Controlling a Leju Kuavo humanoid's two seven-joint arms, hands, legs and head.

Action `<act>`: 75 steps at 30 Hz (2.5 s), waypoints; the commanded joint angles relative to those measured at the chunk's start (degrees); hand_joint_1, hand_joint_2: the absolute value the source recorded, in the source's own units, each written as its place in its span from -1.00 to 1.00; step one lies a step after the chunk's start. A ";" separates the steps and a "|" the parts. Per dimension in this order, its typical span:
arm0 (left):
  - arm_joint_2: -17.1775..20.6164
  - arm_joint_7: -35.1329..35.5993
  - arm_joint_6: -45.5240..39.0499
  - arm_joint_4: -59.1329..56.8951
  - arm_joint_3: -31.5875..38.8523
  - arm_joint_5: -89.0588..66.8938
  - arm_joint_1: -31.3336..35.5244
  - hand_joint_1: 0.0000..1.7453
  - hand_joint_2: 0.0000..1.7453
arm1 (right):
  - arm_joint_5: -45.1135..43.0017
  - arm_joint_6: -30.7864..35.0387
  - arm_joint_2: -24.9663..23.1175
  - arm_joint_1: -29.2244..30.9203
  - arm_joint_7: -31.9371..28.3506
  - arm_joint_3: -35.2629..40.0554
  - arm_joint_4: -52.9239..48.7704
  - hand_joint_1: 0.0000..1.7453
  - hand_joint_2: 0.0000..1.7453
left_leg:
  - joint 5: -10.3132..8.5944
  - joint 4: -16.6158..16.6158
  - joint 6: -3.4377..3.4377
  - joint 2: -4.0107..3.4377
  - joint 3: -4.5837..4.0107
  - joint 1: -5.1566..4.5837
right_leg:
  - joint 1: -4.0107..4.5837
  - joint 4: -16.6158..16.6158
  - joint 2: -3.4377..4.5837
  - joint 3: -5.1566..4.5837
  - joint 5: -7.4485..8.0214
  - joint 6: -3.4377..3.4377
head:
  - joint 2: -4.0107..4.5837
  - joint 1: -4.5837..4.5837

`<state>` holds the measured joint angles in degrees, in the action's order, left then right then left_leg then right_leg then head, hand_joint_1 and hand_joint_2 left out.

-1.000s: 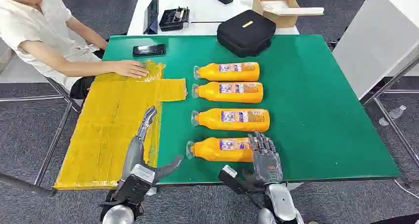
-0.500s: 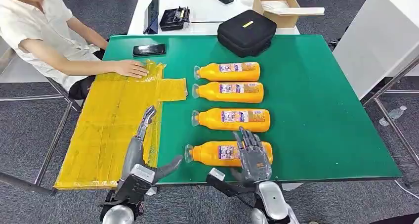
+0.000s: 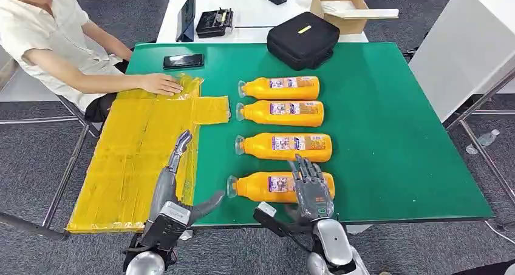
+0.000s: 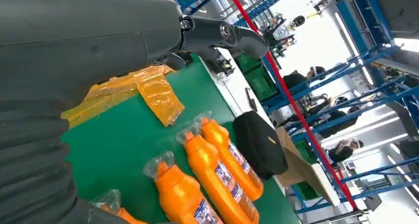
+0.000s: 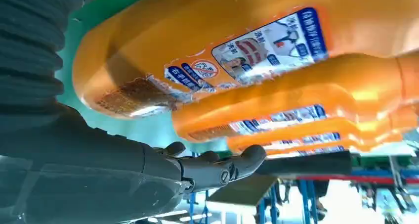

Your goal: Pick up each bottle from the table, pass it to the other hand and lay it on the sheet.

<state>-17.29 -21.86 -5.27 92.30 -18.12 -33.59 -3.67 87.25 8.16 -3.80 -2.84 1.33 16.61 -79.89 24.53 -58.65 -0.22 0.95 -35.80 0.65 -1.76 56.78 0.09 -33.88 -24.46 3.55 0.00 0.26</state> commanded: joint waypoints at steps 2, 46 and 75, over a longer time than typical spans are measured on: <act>-1.55 0.07 0.38 -3.89 -1.59 0.10 1.88 -1.00 1.00 | -0.21 -1.93 0.30 3.87 0.65 -4.68 7.98 -1.00 1.00 | 0.02 0.04 -0.03 0.02 0.17 0.04 | 0.07 -0.11 -0.08 0.24 -0.01 -0.16 | 0.00 0.00; -2.03 -1.72 0.90 -7.25 -1.52 4.88 4.49 -1.00 1.00 | -24.10 -5.28 3.76 2.81 -13.88 -11.28 18.76 1.00 1.00 | 0.20 0.07 -0.10 0.19 1.03 0.07 | 0.10 -0.22 -0.21 0.50 -0.17 -0.07 | 0.00 0.00; -2.37 12.06 6.16 -16.64 -2.33 32.69 3.03 -1.00 1.00 | -39.27 -4.47 -4.92 3.05 -25.24 -7.15 -5.83 1.00 1.00 | 0.33 0.00 -0.09 -0.21 0.63 0.04 | 0.08 -0.10 0.29 0.70 -0.20 -0.08 | 0.00 0.02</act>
<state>-17.29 -9.60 0.33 79.27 -18.69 -0.02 0.02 49.13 3.10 -7.28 -2.67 -22.84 7.83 -86.05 24.78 -58.65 -0.28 0.91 -35.34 0.65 -1.77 56.76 0.33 -33.35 -24.62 3.69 0.00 0.28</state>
